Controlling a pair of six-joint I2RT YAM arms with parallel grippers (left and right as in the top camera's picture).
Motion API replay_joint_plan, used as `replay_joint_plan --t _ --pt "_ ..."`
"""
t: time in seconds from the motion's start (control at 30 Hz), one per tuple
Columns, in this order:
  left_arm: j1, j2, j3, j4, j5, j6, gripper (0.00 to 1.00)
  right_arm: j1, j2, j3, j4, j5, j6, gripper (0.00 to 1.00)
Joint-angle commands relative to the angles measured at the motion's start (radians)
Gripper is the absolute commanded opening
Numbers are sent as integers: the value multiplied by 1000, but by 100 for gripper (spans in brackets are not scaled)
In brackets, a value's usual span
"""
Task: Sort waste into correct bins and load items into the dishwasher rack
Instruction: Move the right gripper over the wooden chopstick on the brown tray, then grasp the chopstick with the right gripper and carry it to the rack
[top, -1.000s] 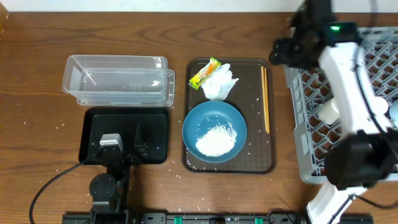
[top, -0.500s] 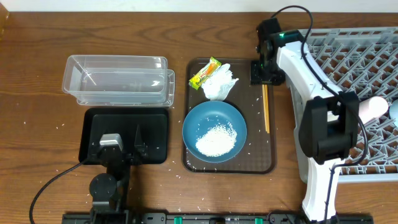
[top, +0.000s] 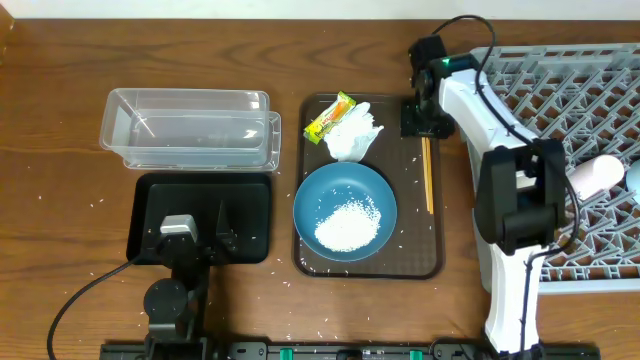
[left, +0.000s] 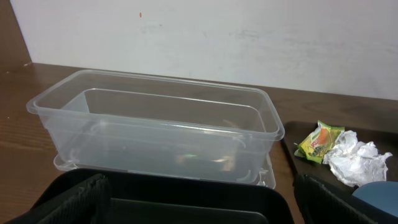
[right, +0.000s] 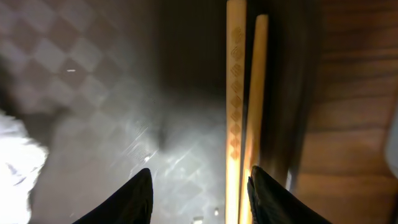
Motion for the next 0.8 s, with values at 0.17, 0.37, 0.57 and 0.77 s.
replay_joint_plan --t 0.17,0.37,0.57,0.77 --pt "4 -6 -19 -36 -12 6 96 14 48 -3 20 19 -13 48" --pt "4 -6 -19 -36 -12 6 97 14 48 -3 18 18 -13 46" --pt "4 -6 -19 -36 -12 6 96 27 48 -13 20 19 -13 35" --pt "4 -6 -19 -36 -12 6 96 54 48 -27 23 19 -12 22"
